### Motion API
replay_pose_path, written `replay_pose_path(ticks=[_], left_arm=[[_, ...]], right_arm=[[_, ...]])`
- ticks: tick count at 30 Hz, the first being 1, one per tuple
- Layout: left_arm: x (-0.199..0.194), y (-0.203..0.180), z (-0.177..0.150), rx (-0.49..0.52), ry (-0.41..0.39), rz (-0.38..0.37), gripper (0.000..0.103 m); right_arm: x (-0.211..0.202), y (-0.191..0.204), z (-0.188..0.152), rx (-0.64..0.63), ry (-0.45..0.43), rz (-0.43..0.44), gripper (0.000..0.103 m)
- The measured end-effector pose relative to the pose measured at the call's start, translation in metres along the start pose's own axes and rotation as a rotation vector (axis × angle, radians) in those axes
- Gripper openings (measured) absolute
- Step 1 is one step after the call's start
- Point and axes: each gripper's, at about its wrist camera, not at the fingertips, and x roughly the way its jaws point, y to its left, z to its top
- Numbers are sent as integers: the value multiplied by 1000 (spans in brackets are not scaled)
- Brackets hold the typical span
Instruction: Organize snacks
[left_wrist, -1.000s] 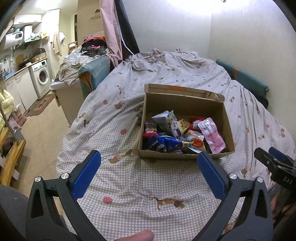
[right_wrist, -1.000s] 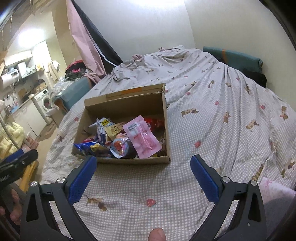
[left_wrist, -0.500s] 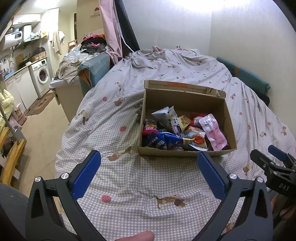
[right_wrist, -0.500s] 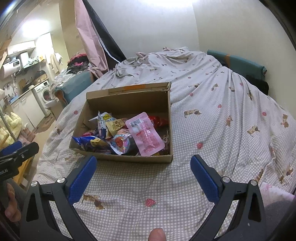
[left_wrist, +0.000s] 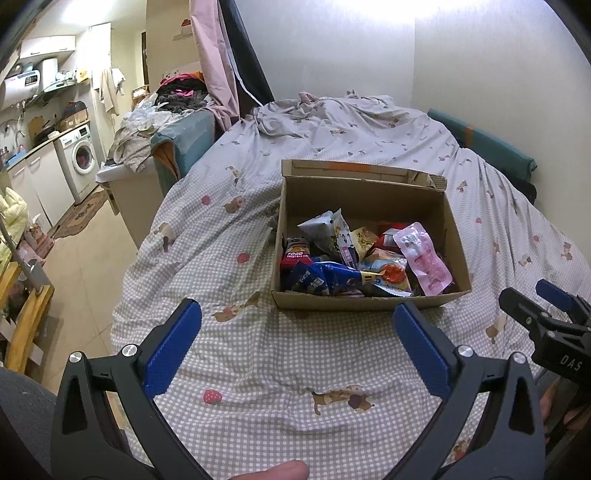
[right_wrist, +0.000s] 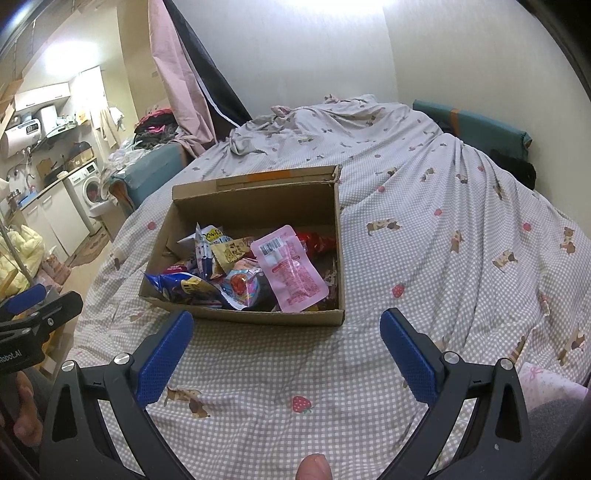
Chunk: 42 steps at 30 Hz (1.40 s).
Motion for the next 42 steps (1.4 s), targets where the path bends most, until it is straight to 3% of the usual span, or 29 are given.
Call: replay_pose_path(ticks=[42], left_arm=[[4,4,-2,-8,13,2,103]], right_arm=[[-2,0,1,-1,-3,-4,103]])
